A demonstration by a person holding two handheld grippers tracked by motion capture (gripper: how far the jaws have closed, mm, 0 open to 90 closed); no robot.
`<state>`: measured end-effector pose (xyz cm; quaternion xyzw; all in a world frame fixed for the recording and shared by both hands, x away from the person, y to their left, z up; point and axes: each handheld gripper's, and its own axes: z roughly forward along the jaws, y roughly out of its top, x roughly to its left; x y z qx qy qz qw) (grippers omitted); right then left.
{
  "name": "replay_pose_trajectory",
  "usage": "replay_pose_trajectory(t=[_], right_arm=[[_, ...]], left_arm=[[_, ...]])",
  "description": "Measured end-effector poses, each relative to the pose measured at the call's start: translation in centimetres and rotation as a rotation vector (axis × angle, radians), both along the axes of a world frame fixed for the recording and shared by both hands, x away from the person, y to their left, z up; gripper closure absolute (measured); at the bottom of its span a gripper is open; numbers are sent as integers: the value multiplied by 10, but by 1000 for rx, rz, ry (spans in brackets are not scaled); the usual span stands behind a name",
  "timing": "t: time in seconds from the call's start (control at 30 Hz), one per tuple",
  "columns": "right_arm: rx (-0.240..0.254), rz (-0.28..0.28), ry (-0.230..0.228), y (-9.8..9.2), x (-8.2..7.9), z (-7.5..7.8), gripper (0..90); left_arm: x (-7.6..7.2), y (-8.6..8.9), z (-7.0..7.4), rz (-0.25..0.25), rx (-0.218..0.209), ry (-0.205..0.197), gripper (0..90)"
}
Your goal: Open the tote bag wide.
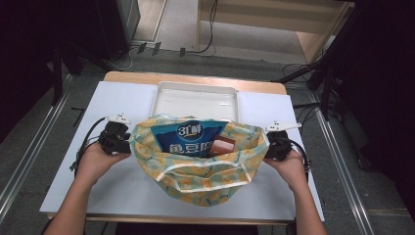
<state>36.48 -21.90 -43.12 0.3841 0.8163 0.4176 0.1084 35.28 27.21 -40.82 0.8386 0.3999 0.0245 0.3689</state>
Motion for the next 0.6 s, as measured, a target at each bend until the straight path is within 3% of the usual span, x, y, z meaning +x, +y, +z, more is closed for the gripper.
replay_pose_trajectory(t=[0.13,0.27,0.37,0.6], right_arm=[[14,8,15,-2,1,2,429],[52,28,80,-4,5,3,442],[43,27,86,-3,6,2,443],[38,20,83,-4,6,2,454]], left_arm=[[0,1,2,-3,17,-6,470],[2,7,4,14,2,-4,483],[4,7,2,16,0,17,490],[4,7,3,4,-4,18,497]])
